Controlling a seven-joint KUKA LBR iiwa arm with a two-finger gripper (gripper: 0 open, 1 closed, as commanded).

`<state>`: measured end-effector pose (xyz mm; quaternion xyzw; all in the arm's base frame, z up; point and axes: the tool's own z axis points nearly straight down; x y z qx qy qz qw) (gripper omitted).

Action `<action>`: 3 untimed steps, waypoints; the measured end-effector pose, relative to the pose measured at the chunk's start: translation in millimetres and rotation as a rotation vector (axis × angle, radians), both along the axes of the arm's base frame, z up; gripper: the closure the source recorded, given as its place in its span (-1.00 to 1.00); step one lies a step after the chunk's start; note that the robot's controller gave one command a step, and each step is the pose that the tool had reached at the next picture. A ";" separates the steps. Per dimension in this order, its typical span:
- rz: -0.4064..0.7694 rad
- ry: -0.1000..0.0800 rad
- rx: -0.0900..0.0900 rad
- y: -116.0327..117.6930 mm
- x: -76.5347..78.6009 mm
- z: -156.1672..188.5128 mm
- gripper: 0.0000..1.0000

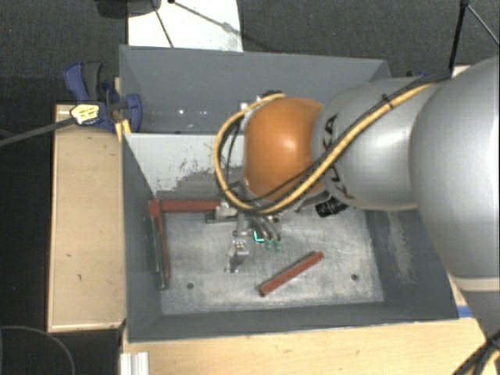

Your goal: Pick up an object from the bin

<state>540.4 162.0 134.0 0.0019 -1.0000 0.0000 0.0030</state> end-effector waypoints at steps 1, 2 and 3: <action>-0.004 -0.008 0.001 -0.7 2.2 4.4 -1.00; 0.104 -0.003 0.003 -29.1 -4.1 17.8 -1.00; 0.147 -0.016 0.001 -61.6 -13.1 -23.0 -1.00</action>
Offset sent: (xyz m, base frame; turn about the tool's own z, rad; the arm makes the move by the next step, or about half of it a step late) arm -0.0074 -0.0738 0.0365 -0.2060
